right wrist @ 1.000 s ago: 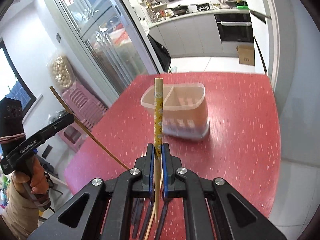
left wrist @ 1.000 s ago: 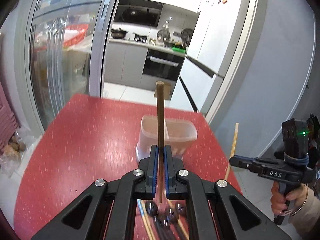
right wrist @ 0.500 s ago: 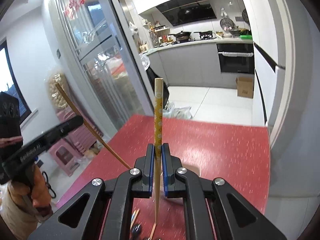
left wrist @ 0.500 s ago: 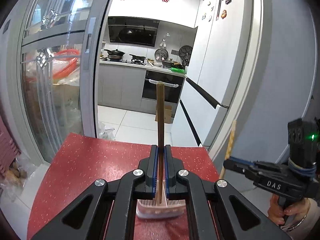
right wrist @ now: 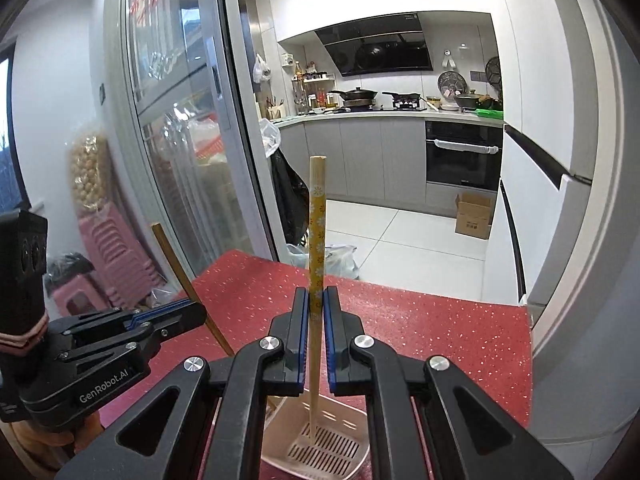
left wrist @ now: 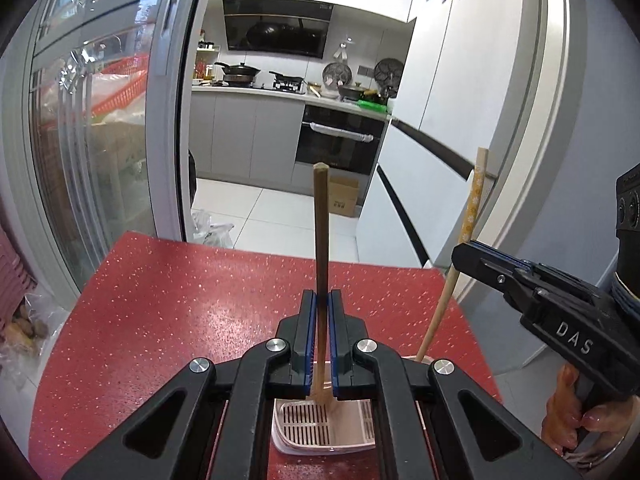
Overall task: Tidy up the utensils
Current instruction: 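Carry the chopstick in both tools to the beige caddy and lower it in, then open both tools to release the chopstick into the caddy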
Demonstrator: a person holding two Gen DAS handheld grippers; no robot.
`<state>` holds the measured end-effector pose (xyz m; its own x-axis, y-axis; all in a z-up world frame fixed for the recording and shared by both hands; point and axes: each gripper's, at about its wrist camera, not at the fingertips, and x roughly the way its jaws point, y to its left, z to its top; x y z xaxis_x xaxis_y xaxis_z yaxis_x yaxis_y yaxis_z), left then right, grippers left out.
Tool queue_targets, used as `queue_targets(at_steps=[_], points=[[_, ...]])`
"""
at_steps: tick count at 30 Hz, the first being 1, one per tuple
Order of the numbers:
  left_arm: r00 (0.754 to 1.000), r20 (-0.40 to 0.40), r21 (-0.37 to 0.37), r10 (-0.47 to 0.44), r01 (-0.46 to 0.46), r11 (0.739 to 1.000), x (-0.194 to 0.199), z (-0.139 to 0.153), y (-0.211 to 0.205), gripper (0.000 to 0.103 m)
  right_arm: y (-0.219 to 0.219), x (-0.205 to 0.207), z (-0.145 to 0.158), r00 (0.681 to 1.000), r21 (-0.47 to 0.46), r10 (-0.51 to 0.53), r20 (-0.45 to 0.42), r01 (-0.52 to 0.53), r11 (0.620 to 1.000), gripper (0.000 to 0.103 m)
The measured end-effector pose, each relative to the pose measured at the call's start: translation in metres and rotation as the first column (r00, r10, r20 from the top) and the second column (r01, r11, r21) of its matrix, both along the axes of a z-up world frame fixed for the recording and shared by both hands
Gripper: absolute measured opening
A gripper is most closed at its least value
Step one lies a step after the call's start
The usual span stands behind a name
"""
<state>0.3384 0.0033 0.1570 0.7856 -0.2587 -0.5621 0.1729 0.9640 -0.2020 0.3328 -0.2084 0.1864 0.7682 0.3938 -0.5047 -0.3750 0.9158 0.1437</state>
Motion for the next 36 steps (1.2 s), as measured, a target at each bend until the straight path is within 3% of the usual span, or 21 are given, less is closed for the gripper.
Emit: queue_targets(at_steps=[5,9,15,22,24,26,36], points=[[0.999,-0.034,0.035,0.0,0.001,0.999,0.007,-0.024,-0.003,0.034,0.007,0.004,-0.038,1.0,-0.084,0.009,-0.027,-0.011,0.996,0.008],[0.999,-0.054,0.049,0.007,-0.004,0.999,0.009,-0.037,-0.002,0.034,0.004,0.009,-0.059,0.997,-0.09,0.002,-0.076,-0.008,0.996,0.008],[0.998,-0.065,0.125,0.026,-0.018,0.992,0.006,-0.046,-0.004,0.034,0.001,0.017,-0.07,0.992,-0.073,-0.002,-0.125,-0.007,0.997,0.008],[0.996,-0.083,0.105,0.04,-0.032,0.994,0.0,-0.048,0.009,0.034,0.006,0.016,-0.069,0.99,-0.071,0.016,-0.144,-0.026,0.997,0.009],[0.995,-0.086,0.108,0.042,-0.032,0.994,-0.002,-0.046,0.012,0.034,0.008,0.015,-0.069,0.988,-0.066,0.023,-0.154,-0.033,0.997,0.017],[0.995,-0.086,0.113,0.049,-0.039,0.993,-0.004,-0.044,0.014,0.034,0.006,0.016,-0.066,0.986,-0.048,0.018,-0.165,-0.026,0.999,0.032],[0.995,-0.065,0.115,0.076,-0.068,0.991,-0.035,-0.032,0.024,0.034,-0.006,-0.022,-0.049,0.989,0.005,0.016,-0.146,-0.016,1.0,0.038]])
